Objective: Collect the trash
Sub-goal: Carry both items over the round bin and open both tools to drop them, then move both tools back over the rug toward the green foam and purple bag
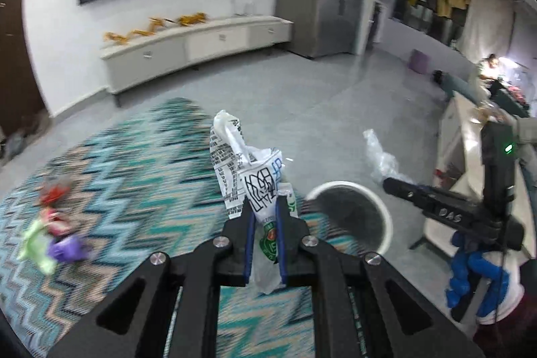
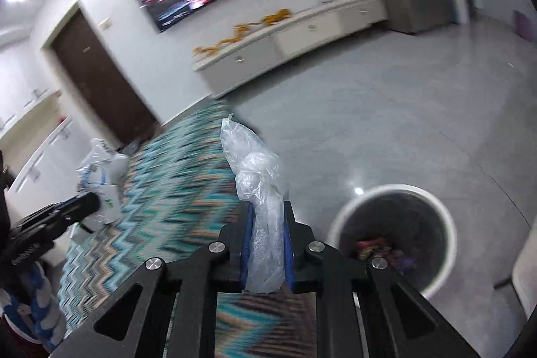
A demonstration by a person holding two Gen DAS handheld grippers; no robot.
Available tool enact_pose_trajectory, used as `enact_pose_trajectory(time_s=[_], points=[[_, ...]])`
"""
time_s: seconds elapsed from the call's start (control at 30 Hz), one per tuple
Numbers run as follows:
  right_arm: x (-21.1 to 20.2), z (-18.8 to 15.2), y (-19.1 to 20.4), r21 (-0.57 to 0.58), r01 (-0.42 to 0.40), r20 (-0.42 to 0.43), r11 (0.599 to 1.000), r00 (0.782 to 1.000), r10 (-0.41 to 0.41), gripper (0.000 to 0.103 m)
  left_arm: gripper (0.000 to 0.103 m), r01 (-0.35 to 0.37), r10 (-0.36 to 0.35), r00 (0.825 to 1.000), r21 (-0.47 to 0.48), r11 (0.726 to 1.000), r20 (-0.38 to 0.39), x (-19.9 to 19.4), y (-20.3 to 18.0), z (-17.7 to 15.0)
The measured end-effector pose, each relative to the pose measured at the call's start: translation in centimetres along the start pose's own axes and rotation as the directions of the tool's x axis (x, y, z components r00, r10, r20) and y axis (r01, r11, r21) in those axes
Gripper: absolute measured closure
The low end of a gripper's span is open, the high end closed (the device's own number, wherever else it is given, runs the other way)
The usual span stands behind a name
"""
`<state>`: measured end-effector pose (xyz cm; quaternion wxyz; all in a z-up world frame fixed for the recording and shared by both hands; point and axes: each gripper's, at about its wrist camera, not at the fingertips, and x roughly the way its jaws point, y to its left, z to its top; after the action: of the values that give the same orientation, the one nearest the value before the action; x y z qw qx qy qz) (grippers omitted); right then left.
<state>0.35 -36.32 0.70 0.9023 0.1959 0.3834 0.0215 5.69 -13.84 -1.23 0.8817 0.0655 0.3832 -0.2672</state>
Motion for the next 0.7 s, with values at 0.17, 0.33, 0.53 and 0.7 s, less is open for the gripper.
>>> enact_pose_trajectory(time_s=[0.17,0.33,0.53,0.7], points=[[1.1,-0.5,-5.8,0.088,0.084,-0.038,0.993,0.996,-0.081,0.088,0.091,0.117,-0.115,0.991,0.020,0.993,-0.062,4.3,-4.4,1.9],[3.2,-1.3,-10.1,0.156,0.132,-0.089,0.979,0.989,-0.119,0.085,0.091,0.206,-0.202,0.972,0.016,0.978,-0.121,9.0,-7.5,3.3],[5.8,-2.2,-13.8,0.215,0.190,-0.145,0.958,0.976,-0.162,0.073,0.059,0.291,-0.292,0.936,-0.036,0.956,-0.199,13.5,-9.3,4.5],[6.2,-3.3,-15.0,0.237,0.212,-0.168,0.948,0.970,-0.175,0.068,0.043,0.303,-0.309,0.931,-0.063,0.951,-0.195,14.3,-9.3,4.7]])
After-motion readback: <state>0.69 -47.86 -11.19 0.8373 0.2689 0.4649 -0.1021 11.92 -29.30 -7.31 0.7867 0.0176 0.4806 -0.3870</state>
